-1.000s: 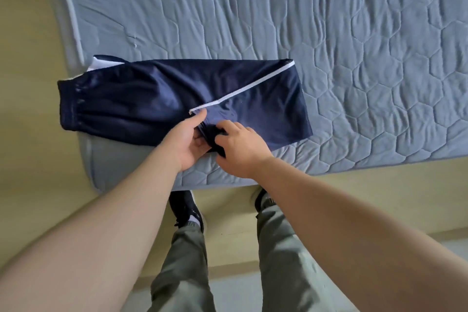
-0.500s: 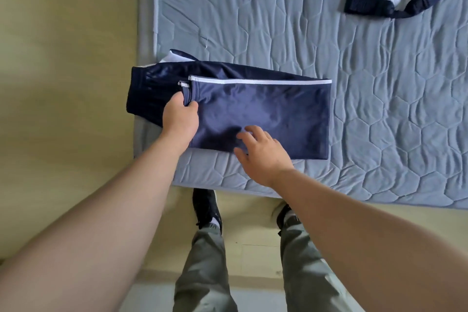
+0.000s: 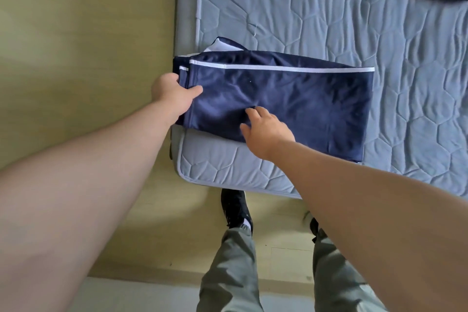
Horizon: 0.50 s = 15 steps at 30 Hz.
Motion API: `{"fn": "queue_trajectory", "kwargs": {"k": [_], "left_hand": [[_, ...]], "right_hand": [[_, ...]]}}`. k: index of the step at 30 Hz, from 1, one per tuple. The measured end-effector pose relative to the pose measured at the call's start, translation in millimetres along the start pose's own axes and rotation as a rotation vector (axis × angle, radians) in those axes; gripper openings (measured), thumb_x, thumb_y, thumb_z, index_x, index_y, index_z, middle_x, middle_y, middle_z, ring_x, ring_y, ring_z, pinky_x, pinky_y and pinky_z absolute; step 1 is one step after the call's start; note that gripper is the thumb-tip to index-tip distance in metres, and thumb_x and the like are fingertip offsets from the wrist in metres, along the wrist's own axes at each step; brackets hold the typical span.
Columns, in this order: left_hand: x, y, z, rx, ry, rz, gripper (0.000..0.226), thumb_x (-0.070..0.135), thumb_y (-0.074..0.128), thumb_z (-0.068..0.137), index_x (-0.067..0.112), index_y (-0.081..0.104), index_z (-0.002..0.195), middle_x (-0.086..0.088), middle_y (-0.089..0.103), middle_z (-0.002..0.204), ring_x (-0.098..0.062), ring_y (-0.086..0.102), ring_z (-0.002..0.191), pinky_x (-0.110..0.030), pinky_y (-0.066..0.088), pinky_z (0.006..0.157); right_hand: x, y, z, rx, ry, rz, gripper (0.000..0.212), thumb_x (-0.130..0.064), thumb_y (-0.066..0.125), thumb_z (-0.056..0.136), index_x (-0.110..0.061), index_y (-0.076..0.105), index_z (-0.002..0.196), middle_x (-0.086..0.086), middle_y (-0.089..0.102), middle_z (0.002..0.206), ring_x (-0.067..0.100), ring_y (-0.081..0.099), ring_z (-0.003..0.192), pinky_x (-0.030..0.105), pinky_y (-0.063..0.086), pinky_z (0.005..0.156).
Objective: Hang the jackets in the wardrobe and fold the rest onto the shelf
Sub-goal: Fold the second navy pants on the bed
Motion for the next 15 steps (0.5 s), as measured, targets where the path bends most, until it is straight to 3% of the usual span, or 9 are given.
{"fn": "queue_trajectory", "kwargs": {"k": [7, 11, 15], "left_hand": [[13, -9, 35, 0.033, 0.138, 0.014, 0.018, 0.023, 0.065, 0.091, 0.005, 0.064, 0.093, -0.010, 0.068, 0.092, -0.026, 0.053, 0.077, -0.033, 0.041, 0.066], [-10, -2, 52, 0.046, 0.077, 0.101, 0.010, 0.017, 0.050, 0.100, 0.007, 0.051, 0.097, -0.009, 0.054, 0.098, -0.028, 0.047, 0.085, -0.033, 0.038, 0.076], [-19, -2, 57, 0.085, 0.032, 0.100, 0.008, 0.016, 0.048, 0.099, 0.008, 0.048, 0.097, -0.009, 0.053, 0.099, -0.030, 0.048, 0.086, -0.035, 0.041, 0.079]], "right_hand": [[-17, -1, 23, 0.152, 0.048, -0.010, 0.048, -0.041, 0.032, 0.106, -0.019, 0.034, 0.148, 0.001, 0.031, 0.159, 0.027, 0.037, 0.137, 0.045, 0.037, 0.103], [-31, -3, 34, 0.193, 0.006, -0.012, 0.043, -0.040, 0.034, 0.106, -0.018, 0.041, 0.141, 0.000, 0.042, 0.147, 0.027, 0.044, 0.130, 0.044, 0.039, 0.099], [-11, -19, 33, 0.298, 0.062, 0.025, 0.039, -0.038, 0.038, 0.105, -0.017, 0.047, 0.137, 0.003, 0.049, 0.137, 0.028, 0.048, 0.124, 0.045, 0.039, 0.098]]}}
Point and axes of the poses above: each hand's wrist, its own z-axis towards the middle knuckle, its own y-axis out of the palm, x = y × z, the point moved 8 cm from there along z, towards the middle knuckle
